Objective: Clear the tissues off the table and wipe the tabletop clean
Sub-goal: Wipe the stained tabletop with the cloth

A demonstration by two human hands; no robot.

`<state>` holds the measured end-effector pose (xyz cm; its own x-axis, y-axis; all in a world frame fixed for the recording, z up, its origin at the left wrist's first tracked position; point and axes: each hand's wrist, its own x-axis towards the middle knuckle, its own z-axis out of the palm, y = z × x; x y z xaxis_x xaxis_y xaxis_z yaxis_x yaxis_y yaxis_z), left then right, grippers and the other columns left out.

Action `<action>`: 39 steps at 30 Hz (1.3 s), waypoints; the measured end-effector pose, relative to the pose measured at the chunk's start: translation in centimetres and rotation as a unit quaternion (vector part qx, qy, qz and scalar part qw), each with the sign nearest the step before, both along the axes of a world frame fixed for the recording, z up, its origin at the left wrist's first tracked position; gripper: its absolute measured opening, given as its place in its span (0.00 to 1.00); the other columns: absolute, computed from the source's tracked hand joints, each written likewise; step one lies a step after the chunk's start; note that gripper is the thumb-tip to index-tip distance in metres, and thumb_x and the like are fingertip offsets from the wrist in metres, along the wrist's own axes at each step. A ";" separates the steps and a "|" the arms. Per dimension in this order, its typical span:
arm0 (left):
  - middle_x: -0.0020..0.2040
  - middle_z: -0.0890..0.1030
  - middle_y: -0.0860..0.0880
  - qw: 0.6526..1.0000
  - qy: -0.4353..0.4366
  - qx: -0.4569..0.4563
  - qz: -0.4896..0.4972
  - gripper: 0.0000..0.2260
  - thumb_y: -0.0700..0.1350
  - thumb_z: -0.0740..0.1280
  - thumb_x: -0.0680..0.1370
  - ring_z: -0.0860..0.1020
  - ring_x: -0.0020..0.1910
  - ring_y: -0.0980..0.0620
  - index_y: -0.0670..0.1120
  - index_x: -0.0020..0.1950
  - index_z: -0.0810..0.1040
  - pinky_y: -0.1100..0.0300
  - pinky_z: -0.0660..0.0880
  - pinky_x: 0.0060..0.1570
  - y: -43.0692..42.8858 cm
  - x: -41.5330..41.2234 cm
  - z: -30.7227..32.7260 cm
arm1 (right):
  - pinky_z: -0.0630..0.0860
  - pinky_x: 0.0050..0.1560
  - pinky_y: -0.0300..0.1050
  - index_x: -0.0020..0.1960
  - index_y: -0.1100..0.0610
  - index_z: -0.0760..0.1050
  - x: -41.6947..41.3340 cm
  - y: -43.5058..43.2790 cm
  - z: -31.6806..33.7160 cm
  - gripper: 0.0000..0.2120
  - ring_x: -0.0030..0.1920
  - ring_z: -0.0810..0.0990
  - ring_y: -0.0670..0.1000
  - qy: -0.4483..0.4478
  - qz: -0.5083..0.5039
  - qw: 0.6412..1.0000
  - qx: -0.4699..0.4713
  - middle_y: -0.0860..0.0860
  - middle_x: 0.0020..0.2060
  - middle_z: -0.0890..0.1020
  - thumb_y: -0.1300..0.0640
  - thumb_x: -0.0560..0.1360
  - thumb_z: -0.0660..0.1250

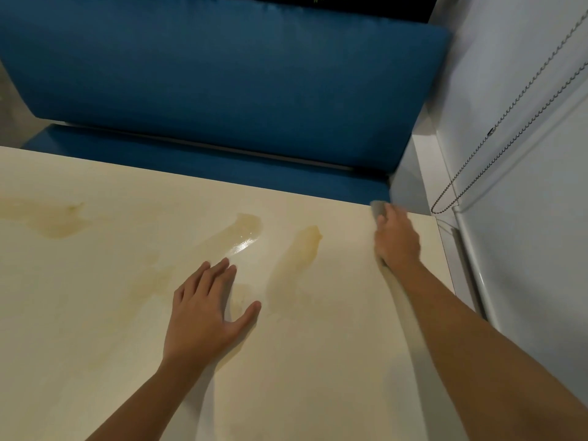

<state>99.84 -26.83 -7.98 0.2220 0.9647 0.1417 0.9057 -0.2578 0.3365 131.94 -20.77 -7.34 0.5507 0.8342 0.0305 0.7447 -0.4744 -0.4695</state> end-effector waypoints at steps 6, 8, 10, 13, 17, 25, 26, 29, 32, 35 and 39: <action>0.69 0.69 0.55 1.000 0.007 -0.004 -0.002 0.34 0.68 0.55 0.69 0.62 0.72 0.51 0.49 0.67 0.71 0.53 0.60 0.66 0.1 -0.2 -0.1 | 0.57 0.68 0.40 0.74 0.49 0.58 -5.3 -2.6 -0.8 0.20 0.74 0.56 0.44 -0.001 0.217 0.976 0.002 0.44 0.74 0.58 0.53 0.82 0.48; 0.69 0.69 0.54 1.000 0.004 -0.004 0.001 0.33 0.68 0.55 0.69 0.62 0.71 0.51 0.49 0.67 0.72 0.52 0.60 0.66 0.0 -0.1 0.0 | 0.58 0.67 0.36 0.73 0.48 0.61 -4.4 -4.1 -0.6 0.20 0.73 0.57 0.42 -0.004 0.249 0.968 0.017 0.43 0.73 0.61 0.53 0.82 0.50; 0.69 0.70 0.54 1.000 0.001 -0.004 0.004 0.33 0.67 0.56 0.69 0.63 0.71 0.50 0.49 0.66 0.72 0.52 0.61 0.65 0.0 0.0 0.0 | 0.58 0.67 0.36 0.72 0.48 0.62 -2.3 -4.9 -0.6 0.19 0.72 0.59 0.42 -0.008 0.227 0.973 0.028 0.43 0.72 0.63 0.53 0.81 0.52; 0.68 0.70 0.54 1.000 0.000 -0.003 0.003 0.33 0.67 0.56 0.69 0.64 0.71 0.49 0.48 0.66 0.72 0.52 0.61 0.65 0.0 0.1 0.0 | 0.59 0.69 0.44 0.72 0.51 0.62 0.8 -5.5 -0.7 0.20 0.73 0.60 0.48 -0.040 0.091 0.995 0.024 0.46 0.73 0.63 0.52 0.81 0.51; 0.67 0.71 0.54 1.000 0.000 0.001 0.004 0.32 0.67 0.56 0.69 0.65 0.70 0.49 0.49 0.65 0.73 0.53 0.62 0.64 0.1 0.1 0.0 | 0.54 0.73 0.51 0.72 0.64 0.59 -0.7 -4.0 -0.4 0.22 0.73 0.56 0.58 -0.100 -0.018 0.995 -0.003 0.59 0.73 0.59 0.56 0.81 0.51; 0.68 0.70 0.54 1.000 0.007 -0.002 0.004 0.33 0.68 0.55 0.69 0.64 0.71 0.50 0.49 0.66 0.72 0.53 0.61 0.65 0.0 0.0 0.0 | 0.48 0.73 0.39 0.75 0.55 0.54 -8.0 -4.5 -0.3 0.23 0.75 0.53 0.49 -0.075 0.228 0.971 0.006 0.50 0.75 0.57 0.54 0.81 0.50; 0.68 0.70 0.54 1.000 0.007 0.000 0.004 0.33 0.68 0.55 0.69 0.64 0.71 0.49 0.49 0.66 0.72 0.52 0.62 0.65 0.0 0.0 0.0 | 0.49 0.74 0.39 0.75 0.54 0.55 -7.7 -5.0 -0.5 0.23 0.75 0.52 0.48 -0.080 0.250 0.965 0.007 0.49 0.75 0.57 0.54 0.81 0.51; 0.68 0.71 0.54 1.000 0.009 0.000 0.003 0.33 0.68 0.55 0.69 0.65 0.70 0.49 0.49 0.66 0.72 0.52 0.63 0.64 0.0 0.0 0.0 | 0.52 0.69 0.32 0.72 0.46 0.63 -5.3 -6.6 -0.4 0.19 0.73 0.54 0.39 -0.028 0.253 0.966 0.037 0.40 0.72 0.61 0.53 0.81 0.52; 0.68 0.71 0.54 1.000 0.006 -0.002 0.005 0.33 0.68 0.56 0.69 0.64 0.71 0.49 0.49 0.66 0.72 0.52 0.62 0.65 0.0 0.0 -0.1 | 0.54 0.65 0.31 0.70 0.43 0.64 -2.1 -7.3 -0.1 0.18 0.71 0.55 0.36 0.006 0.175 0.983 0.045 0.34 0.69 0.60 0.53 0.82 0.52; 0.68 0.70 0.54 1.000 0.005 -0.002 0.003 0.33 0.68 0.56 0.69 0.64 0.71 0.50 0.49 0.66 0.72 0.52 0.61 0.65 0.0 0.0 -0.2 | 0.59 0.66 0.40 0.72 0.48 0.63 -0.5 -6.5 -0.4 0.19 0.72 0.58 0.43 -0.023 0.077 0.996 0.033 0.43 0.72 0.62 0.54 0.82 0.50; 0.69 0.70 0.54 1.000 0.005 -0.004 0.006 0.32 0.67 0.55 0.69 0.63 0.71 0.50 0.49 0.66 0.72 0.54 0.60 0.65 0.0 0.0 -0.1 | 0.63 0.68 0.48 0.73 0.55 0.59 -2.1 -3.7 -0.6 0.21 0.71 0.60 0.52 -0.048 0.028 0.998 0.019 0.52 0.71 0.62 0.57 0.80 0.52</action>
<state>99.88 -26.87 -8.05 0.2116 0.9685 0.1311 0.9124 -0.2438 0.3286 129.84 -24.42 -7.93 0.4965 0.8607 0.1129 0.8118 -0.4144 -0.4114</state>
